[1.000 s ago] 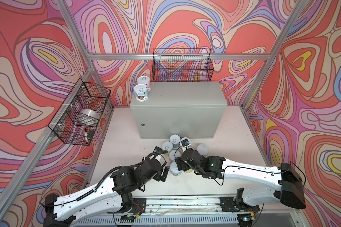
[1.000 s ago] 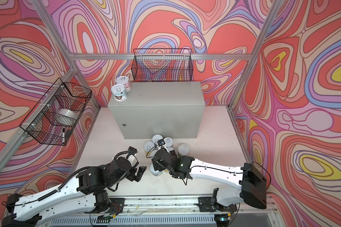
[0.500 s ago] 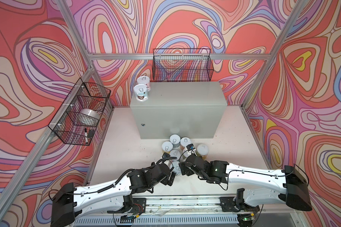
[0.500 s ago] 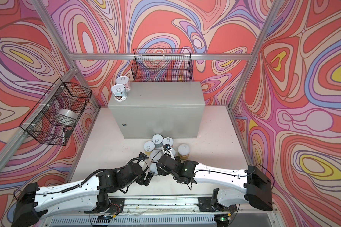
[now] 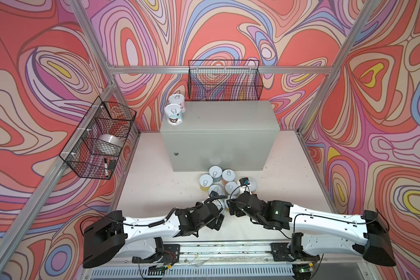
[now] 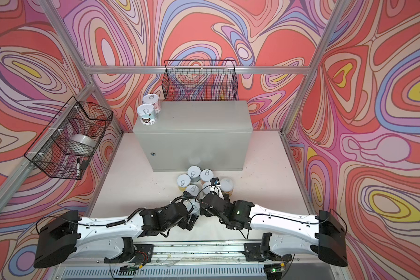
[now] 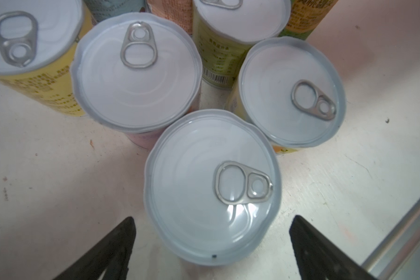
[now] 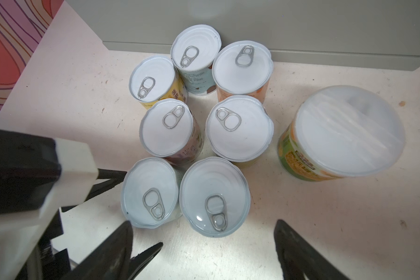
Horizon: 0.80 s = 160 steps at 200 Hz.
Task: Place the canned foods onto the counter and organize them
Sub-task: 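Close the left gripper around the next front can while the right gripper hovers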
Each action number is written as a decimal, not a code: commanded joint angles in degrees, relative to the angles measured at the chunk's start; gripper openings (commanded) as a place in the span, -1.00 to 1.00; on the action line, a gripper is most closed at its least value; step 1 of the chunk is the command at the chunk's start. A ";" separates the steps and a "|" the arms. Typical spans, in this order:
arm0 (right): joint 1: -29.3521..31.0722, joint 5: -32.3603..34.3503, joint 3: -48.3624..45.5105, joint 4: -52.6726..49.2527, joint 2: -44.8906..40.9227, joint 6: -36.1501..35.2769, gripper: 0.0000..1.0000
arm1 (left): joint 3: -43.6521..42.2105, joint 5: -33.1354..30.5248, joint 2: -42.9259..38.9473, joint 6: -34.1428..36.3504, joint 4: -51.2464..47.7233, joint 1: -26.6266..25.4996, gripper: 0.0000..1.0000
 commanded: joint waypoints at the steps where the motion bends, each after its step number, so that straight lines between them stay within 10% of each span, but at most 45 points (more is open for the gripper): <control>1: 0.34 1.83 -1.13 -0.88 -1.25 0.86 0.88 | 2.79 -0.88 3.81 -0.68 4.40 -0.15 0.99; 160: 0.35 2.81 -5.71 1.05 -6.12 2.50 0.87 | 2.89 -2.37 10.66 -5.36 8.98 3.55 0.80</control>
